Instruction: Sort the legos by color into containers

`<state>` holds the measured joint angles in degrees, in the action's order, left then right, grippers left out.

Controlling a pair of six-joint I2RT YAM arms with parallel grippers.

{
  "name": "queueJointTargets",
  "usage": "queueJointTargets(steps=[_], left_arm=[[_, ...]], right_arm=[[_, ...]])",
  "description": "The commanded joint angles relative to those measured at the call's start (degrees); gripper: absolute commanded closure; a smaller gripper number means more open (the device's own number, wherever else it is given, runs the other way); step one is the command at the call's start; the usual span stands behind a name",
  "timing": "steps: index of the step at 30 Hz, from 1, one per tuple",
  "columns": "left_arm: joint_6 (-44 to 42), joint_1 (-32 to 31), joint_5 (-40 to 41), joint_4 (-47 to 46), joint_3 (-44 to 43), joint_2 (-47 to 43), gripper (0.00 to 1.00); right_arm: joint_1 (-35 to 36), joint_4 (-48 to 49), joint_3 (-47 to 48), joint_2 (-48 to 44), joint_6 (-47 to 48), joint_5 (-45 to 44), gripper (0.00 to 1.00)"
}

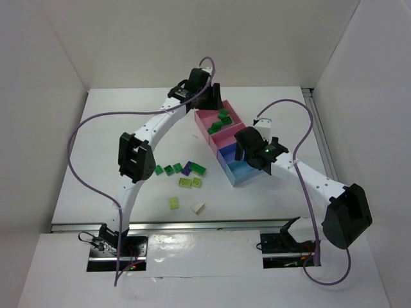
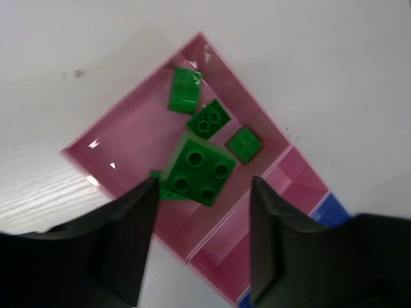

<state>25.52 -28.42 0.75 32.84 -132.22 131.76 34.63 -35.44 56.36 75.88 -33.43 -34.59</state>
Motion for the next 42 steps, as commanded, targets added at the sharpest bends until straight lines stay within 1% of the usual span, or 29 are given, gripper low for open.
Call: queueJointTargets(steps=[1,2,4,5,6,7,8,9,10,11,12,13,14,15,16,18,19,20,22,23,24,26,28,31,34,39,42], left_arm=[[1.5,-0.4,-5.8,3.5,-6.1,5.3,0.31],[2.1,-1.0,-7.4,3.5,-6.1,5.3,0.27],[2.1,-1.0,-7.4,3.5,-5.5,3.9,0.20],[2.1,-1.0,-6.9,2.7,-4.7,2.8,0.19],[1.3,-1.0,-5.9,2.7,-3.8,1.6,0.19],[0.8,-1.0,-4.9,2.7,-1.3,-1.6,0.19],[0.2,-1.0,-3.1,2.7,0.4,-3.4,0.23],[-0.3,-0.4,-2.3,2.7,2.5,-5.6,0.25],[-0.3,0.4,-1.5,2.7,7.9,-7.9,0.27],[-0.3,0.9,1.0,2.7,10.9,-12.6,0.30],[-0.3,2.0,2.1,2.7,14.4,-15.3,0.30],[-0.3,2.0,3.4,3.2,18.0,-17.7,0.33],[0.3,2.8,5.2,3.2,25.6,-20.4,0.33],[1.8,3.5,8.4,3.2,29.5,-25.5,0.34],[2.8,4.7,9.5,3.8,37.0,-27.9,0.34],[5.8,6.4,10.2,3.8,44.5,-33.0,0.34],[6.9,8.1,10.9,4.3,47.7,-37.6,0.34],[7.9,9.1,10.9,5.2,53.2,-39.5,0.34],[10.0,11.0,10.9,7.1,57.2,-42.6,0.34],[10.6,12.6,10.4,8.1,60.1,-44.5,0.32],[11.9,13.2,9.4,10.6,61.3,-44.5,0.30],[13.6,13.9,8.3,11.8,64.7,-45.3,0.27],[16.4,13.9,5.9,11.8,66.6,-45.3,0.22],[21.3,13.9,4.0,11.8,68.5,-43.6,0.19],[25.8,13.4,4.0,11.2,70.0,-40.5,0.19],[29.4,13.4,4.0,5.1,72.0,-37.8,0.23],[30.7,14.2,5.3,3.6,72.1,-36.2,0.26]], right_arm=[[0.5,-0.6,2.5,-3.3,-0.7,-2.5,0.00],[1.0,-0.6,2.5,-3.3,-0.7,-2.5,0.00],[1.1,-0.6,2.5,-3.3,-0.7,-2.5,0.00],[1.1,-0.6,2.5,-3.3,-0.7,-2.5,0.00],[1.1,-0.6,2.5,-3.3,-0.7,-2.5,0.00],[1.1,-0.6,2.5,-2.8,0.0,-2.0,0.00],[1.1,0.0,2.5,-2.8,0.6,-1.3,0.00],[1.1,0.0,3.1,-2.1,0.6,-0.7,0.00],[1.1,0.7,3.1,-2.0,1.2,-0.1,0.00],[1.1,1.4,3.8,-1.4,1.9,0.9,0.00],[1.6,1.9,3.8,-1.3,2.4,1.6,0.00],[1.6,2.8,3.8,-1.3,3.2,2.6,0.00],[2.2,4.0,3.8,-1.3,4.5,3.9,0.00],[3.4,6.9,3.8,-1.3,7.6,7.0,0.00],[4.4,8.4,3.8,-1.3,9.1,8.5,0.00],[7.8,11.5,4.9,-0.2,12.5,11.5,0.00],[9.0,11.5,5.6,0.7,13.5,12.3,0.00],[10.4,12.1,7.6,3.0,14.2,12.3,0.00],[13.4,11.5,10.1,5.9,15.0,12.8,0.00],[14.3,10.9,11.1,8.4,15.0,12.8,0.00],[15.5,10.9,12.8,9.5,15.0,12.2,0.00],[16.3,11.5,13.6,11.4,15.0,11.6,0.00],[16.3,12.2,14.1,12.1,15.0,11.6,0.00],[16.3,12.2,14.7,12.6,15.0,11.0,0.00],[16.3,11.5,14.7,12.6,14.4,9.5,0.00],[16.9,9.7,14.7,11.0,14.4,7.6,0.00],[16.9,9.0,14.1,10.3,14.4,6.5,0.00]])
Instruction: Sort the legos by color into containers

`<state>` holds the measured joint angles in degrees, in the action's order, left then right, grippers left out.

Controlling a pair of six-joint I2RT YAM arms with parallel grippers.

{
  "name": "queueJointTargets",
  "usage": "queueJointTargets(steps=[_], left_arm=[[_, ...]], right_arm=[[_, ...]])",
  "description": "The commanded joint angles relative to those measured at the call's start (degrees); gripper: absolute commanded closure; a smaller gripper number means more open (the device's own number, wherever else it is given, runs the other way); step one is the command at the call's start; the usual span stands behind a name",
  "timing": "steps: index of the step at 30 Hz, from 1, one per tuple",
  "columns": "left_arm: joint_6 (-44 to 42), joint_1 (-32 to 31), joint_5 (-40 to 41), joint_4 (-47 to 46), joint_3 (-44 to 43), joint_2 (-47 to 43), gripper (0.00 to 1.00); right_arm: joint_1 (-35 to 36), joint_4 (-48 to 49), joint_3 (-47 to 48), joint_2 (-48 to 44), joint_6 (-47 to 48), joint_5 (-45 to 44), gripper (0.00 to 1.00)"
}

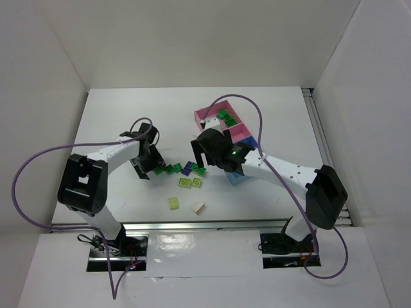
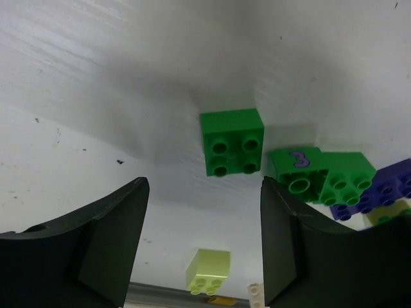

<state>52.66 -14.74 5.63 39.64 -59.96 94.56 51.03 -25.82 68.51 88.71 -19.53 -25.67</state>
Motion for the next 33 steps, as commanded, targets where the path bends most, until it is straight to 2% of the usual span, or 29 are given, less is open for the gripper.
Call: queueJointTargets(steps=[1,3,11,17,19,20,25,33], left_arm=[[3.6,1.0,0.4,-4.0,-0.2,1.0,0.27],[3.6,1.6,0.4,-4.7,-0.2,1.7,0.27],[3.1,2.2,2.1,-4.0,-2.3,7.1,0.41],[0.8,2.2,2.1,-3.4,-3.8,4.7,0.65],[-2.4,1.6,1.1,-3.4,-5.7,3.5,0.65],[-3.4,1.6,1.1,-2.7,-8.5,3.0,0.70],[-7.2,-3.1,-1.4,-1.6,-19.5,4.3,0.70],[-9.6,-9.0,-4.4,-1.6,-44.0,17.0,0.70]], right_arm=[[0.5,-1.3,2.0,-2.5,0.5,-3.0,0.00],[0.5,-1.9,2.0,-2.5,0.5,-3.0,0.00],[0.5,-3.0,2.6,-1.3,0.0,-4.0,0.00],[0.5,-4.1,3.1,-0.2,-1.0,-6.2,0.00],[0.5,-4.1,3.1,-1.3,-3.0,-8.8,0.00],[0.5,-4.1,3.1,-1.9,-3.0,-9.7,0.00],[-2.4,-2.7,-0.3,-7.7,-5.7,-11.6,0.00],[-8.0,-3.6,-6.6,-19.2,-12.4,-11.1,0.00]])
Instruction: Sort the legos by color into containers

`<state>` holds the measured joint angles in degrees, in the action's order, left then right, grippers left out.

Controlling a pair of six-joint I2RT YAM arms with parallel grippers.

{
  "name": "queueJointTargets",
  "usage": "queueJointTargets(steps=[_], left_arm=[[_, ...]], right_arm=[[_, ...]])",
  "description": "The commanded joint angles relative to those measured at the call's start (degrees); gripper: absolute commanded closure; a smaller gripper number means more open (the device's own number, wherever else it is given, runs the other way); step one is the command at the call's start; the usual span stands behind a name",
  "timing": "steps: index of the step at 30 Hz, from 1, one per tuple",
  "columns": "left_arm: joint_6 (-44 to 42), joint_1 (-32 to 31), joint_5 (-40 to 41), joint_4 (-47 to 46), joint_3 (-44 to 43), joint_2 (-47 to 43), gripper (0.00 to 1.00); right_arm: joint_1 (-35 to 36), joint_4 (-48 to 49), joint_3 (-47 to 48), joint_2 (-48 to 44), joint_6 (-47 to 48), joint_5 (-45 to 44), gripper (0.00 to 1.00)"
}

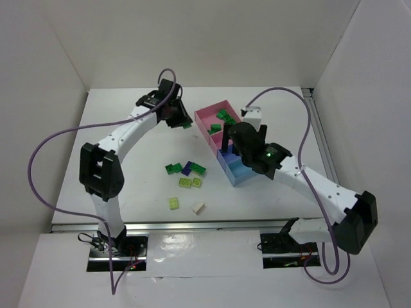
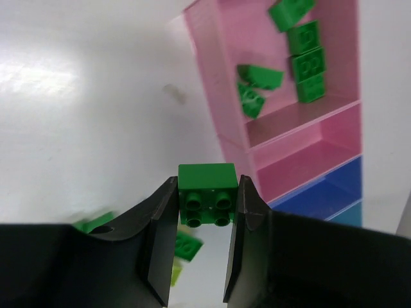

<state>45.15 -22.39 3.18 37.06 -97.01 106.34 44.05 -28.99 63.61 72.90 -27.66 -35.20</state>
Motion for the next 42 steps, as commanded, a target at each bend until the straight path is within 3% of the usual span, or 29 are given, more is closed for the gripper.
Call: queueJointTargets(steps=[1,9,11,14,15,17,20,27,35,42], left_arm=[[-2.1,-1.9,-1.9,1.0,-9.4,6.8,0.70],[-4.5,-5.0,-3.7,-3.4,-31.5,24.3,0.64],[-5.2,-5.6,-4.3,-4.0,-36.8,29.0,0.55],[-5.8,-5.6,-7.2,-4.0,-40.8,32.1,0.25],[-5.8,-5.6,-7.2,-4.0,-40.8,32.1,0.21],[-6.3,-5.6,-8.7,-4.6,-38.9,29.6,0.15],[-7.5,-5.6,-9.2,-4.6,-34.9,23.9,0.15],[-10.8,-3.2,-7.5,-3.5,-19.1,7.8,0.16],[-11.8,1.8,-5.8,-2.9,0.0,-8.7,0.16],[-11.8,3.5,-4.6,-2.3,6.0,-13.4,0.17]], right_arm=[[-1.1,-1.0,-2.3,-4.1,-6.0,-1.5,0.00],[-2.1,-5.9,-5.8,-7.7,-11.3,-0.6,0.00],[-2.1,-6.4,-5.8,-8.2,-10.8,1.3,0.00],[-2.1,-4.4,-5.8,-7.6,-6.2,7.2,0.00],[-2.1,-3.5,-5.8,-6.9,-4.5,9.6,0.00],[-1.6,-0.4,-6.3,-6.0,0.3,17.9,0.00],[2.1,1.0,-6.3,-1.8,4.3,25.2,0.00],[13.7,3.4,-5.6,8.4,6.1,32.9,0.00],[20.4,4.6,-3.3,19.2,10.3,35.2,0.00],[22.5,3.2,-2.1,24.9,11.1,32.2,0.00]])
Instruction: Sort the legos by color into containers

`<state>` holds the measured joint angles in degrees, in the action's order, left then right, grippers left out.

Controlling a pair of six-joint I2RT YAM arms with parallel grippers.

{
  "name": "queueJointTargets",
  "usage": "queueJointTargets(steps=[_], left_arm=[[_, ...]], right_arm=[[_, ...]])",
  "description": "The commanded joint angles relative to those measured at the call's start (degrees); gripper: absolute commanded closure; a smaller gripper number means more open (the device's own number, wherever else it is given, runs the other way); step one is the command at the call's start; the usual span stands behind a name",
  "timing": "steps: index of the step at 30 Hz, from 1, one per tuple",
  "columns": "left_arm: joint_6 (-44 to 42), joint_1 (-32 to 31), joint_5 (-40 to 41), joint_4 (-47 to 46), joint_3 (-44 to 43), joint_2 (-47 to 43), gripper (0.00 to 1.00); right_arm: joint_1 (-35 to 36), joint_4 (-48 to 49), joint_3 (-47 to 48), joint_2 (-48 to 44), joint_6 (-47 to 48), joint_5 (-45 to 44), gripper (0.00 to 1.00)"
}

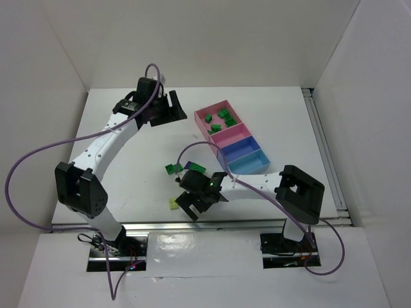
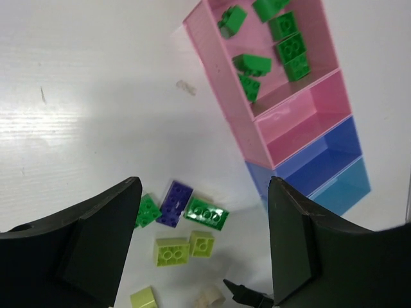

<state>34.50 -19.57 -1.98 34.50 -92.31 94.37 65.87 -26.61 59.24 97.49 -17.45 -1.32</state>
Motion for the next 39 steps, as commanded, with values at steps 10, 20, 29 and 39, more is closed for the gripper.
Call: queueJointTargets(steps=[10,20,29,39], left_arm=[[-1.2,0.7,0.6,1.3,0.1,-0.3,0.18],[-1.7,2.5,2.9,3.7,-2.1,0.2,0.18],[-2.2,2.5,2.4,4.3,4.2,-0.4,0.18],[-2.2,2.5,2.4,4.3,5.0,0.1,0.18]], right_arm=[[0.7,2.1,1.1,0.3,-0.1,-2.7,0.35],[0.1,-6.3,5.1,-7.7,-2.7,-17.7,0.50],[-11.7,-10.8,4.1,-20.3,-13.2,-30.0,0.46],[-27.2,-8.9,-4.2,-23.8,-15.9,-24.4,0.42]])
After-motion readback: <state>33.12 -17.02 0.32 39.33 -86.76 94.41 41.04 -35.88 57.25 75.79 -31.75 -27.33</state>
